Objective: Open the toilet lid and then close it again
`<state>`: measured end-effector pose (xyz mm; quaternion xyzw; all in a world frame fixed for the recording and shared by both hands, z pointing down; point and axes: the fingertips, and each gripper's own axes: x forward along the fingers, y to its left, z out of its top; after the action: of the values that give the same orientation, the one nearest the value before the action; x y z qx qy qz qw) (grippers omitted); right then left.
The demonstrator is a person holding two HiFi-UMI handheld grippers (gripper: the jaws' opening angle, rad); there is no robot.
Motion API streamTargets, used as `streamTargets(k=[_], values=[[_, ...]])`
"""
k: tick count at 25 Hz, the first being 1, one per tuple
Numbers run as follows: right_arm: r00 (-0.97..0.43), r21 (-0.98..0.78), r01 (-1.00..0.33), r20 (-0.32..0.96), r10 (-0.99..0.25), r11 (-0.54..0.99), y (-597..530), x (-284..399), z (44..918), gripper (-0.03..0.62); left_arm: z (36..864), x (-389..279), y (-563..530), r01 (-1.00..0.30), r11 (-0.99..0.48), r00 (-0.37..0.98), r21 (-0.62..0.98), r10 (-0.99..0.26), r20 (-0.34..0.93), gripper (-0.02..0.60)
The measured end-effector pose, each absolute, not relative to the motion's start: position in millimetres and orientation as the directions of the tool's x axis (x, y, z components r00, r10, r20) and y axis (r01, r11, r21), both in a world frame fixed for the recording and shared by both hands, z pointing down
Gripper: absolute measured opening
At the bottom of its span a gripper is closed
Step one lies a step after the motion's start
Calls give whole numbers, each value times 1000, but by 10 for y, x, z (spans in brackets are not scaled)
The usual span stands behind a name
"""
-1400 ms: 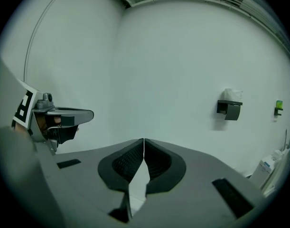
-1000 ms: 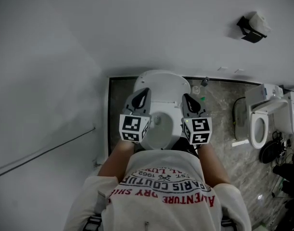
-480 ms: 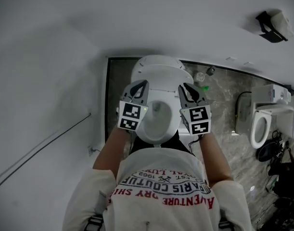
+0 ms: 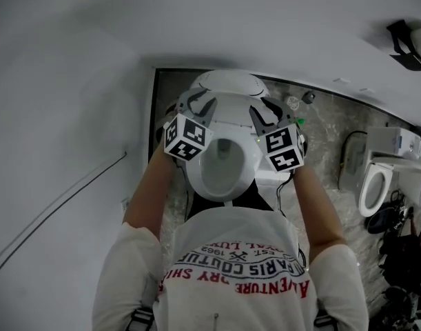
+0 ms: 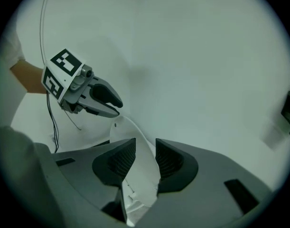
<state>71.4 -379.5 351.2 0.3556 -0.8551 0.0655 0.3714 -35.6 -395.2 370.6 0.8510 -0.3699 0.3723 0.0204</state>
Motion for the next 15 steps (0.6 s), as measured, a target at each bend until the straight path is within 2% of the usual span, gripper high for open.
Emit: streamTargets(k=[5,12,13,15], values=[[-452,208,-546,743,-494,812,-3918,674,3728,86,3851,-253,-4082,-453,-822,436,-345,-541,719,121],[-418,219,-508,783,-461,833,-3970,639,3974,86,4049,-133,-4132,-299,-888,446,-349,-453,772,121],[-413,227,-504,784,-463,834,-3979,630,3981,86,4067,-120,-4128,-276,-894,448,-353,-444,776,119],[-401,247,-492,787,-469,835,-3987,625,3977,84,4077,-97,-4119,-245,-899,454,-362,-437,777,75]])
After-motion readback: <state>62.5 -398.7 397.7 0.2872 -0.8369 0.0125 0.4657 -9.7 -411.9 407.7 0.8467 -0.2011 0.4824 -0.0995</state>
